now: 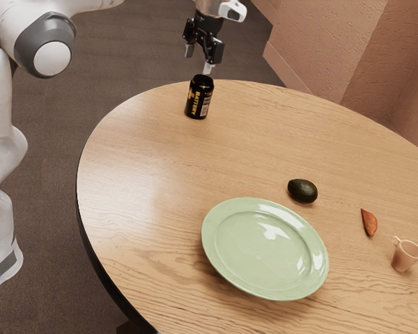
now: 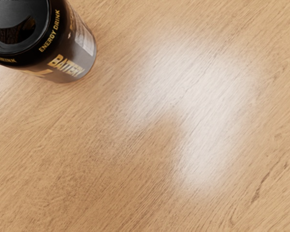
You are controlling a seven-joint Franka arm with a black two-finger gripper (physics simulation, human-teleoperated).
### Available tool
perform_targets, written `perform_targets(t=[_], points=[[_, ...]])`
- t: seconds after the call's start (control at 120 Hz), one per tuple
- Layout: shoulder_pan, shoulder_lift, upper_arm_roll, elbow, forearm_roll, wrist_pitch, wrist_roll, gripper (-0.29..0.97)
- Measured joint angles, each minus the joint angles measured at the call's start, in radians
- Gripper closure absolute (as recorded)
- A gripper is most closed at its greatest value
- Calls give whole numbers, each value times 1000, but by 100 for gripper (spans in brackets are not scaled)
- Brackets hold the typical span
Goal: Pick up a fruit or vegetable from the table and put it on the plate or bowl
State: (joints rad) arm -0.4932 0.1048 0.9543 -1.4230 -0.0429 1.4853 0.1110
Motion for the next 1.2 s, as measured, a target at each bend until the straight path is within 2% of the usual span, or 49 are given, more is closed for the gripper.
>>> perform_targets(t=[0.117, 0.225, 0.325, 0.433, 0.483, 0.6, 0.75, 0.9, 1.017, 1.1, 1.2], points=[[1, -7, 1, 10, 2, -4, 8, 0], [-4, -82, -12, 257, 5, -67, 13, 0], [74, -37, -34, 309, 6, -100, -25, 0], [48, 70, -32, 238, 9, -101, -65, 0], [37, 107, -38, 155, -4, -67, -59, 0], [30, 143, -133, -11, -57, 54, -45, 0], [-7, 150, -240, -38, -110, 171, -5, 0], [-18, 144, -261, -39, -157, 234, 89, 0], [-122, 110, -261, -27, -36, 193, 209, 0], [-144, 58, -262, -24, 45, 132, 282, 0], [-176, 38, -282, -25, 87, 65, 383, 0]])
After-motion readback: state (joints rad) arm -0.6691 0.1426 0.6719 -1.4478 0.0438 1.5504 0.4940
